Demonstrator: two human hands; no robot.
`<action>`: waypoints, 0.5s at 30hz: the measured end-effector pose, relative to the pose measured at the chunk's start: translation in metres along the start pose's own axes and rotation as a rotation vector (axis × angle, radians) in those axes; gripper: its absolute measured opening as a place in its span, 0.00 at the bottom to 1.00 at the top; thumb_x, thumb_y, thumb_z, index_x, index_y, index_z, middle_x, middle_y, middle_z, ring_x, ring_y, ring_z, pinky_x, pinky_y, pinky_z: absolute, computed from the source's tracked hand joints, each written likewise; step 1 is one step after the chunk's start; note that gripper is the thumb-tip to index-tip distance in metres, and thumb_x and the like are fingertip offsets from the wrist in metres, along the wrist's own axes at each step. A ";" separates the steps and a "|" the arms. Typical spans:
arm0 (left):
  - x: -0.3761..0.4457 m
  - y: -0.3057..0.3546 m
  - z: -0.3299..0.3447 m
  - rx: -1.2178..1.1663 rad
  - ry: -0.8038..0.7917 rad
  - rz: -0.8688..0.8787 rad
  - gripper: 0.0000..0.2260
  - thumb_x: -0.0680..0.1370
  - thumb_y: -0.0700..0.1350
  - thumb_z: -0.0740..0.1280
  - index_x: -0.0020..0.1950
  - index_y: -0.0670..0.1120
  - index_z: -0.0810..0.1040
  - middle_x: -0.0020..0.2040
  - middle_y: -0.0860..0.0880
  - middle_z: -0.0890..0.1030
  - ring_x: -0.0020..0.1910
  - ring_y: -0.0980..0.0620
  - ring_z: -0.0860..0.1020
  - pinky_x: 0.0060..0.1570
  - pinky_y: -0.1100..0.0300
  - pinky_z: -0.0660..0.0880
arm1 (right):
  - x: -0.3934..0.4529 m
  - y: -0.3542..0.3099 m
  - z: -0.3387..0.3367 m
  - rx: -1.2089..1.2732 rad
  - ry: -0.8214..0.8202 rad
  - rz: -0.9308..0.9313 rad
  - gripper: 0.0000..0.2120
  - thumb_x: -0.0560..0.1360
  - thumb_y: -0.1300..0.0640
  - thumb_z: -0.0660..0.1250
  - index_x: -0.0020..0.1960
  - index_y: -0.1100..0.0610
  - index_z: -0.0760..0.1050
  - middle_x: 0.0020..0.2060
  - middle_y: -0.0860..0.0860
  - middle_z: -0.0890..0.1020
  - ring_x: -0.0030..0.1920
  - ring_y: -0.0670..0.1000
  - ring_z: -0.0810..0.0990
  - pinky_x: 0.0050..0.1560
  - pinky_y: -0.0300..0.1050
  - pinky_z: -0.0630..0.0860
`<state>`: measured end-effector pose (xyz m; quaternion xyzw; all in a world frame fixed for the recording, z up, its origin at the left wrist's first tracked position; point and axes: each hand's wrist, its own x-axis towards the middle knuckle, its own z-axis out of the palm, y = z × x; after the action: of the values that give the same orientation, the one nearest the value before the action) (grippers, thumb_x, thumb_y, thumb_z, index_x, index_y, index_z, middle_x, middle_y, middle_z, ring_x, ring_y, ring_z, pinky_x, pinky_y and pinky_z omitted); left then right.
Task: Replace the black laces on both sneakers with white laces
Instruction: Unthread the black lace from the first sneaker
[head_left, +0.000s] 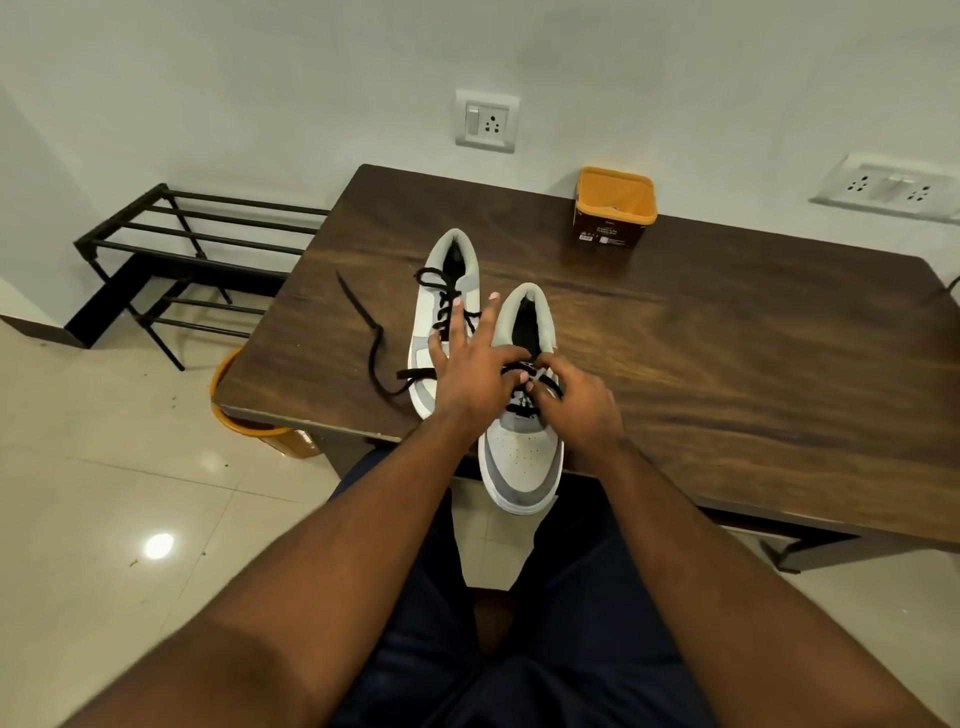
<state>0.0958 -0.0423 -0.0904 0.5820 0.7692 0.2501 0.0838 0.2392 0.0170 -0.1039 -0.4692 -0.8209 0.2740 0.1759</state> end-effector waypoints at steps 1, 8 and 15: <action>0.003 0.000 0.000 0.065 -0.015 0.033 0.07 0.78 0.52 0.67 0.54 0.58 0.82 0.81 0.54 0.49 0.78 0.43 0.38 0.73 0.35 0.41 | 0.000 0.000 -0.002 -0.001 -0.006 0.005 0.14 0.76 0.47 0.65 0.61 0.46 0.73 0.51 0.47 0.83 0.51 0.53 0.81 0.45 0.45 0.73; 0.003 -0.002 -0.015 -0.580 0.548 -0.496 0.07 0.78 0.41 0.66 0.44 0.52 0.76 0.52 0.54 0.77 0.56 0.50 0.76 0.65 0.41 0.66 | 0.005 -0.002 -0.017 -0.108 -0.065 0.008 0.16 0.74 0.45 0.68 0.59 0.47 0.73 0.53 0.48 0.81 0.52 0.55 0.80 0.45 0.44 0.69; -0.024 -0.001 -0.019 -0.232 0.289 -0.612 0.35 0.76 0.50 0.71 0.78 0.56 0.56 0.80 0.44 0.41 0.76 0.36 0.52 0.67 0.35 0.61 | 0.016 0.001 -0.014 -0.145 -0.120 -0.040 0.13 0.76 0.51 0.66 0.60 0.48 0.77 0.78 0.51 0.55 0.76 0.57 0.55 0.70 0.56 0.60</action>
<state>0.0949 -0.0703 -0.0785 0.2699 0.8782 0.3790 0.1109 0.2392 0.0354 -0.0929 -0.4471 -0.8567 0.2380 0.0975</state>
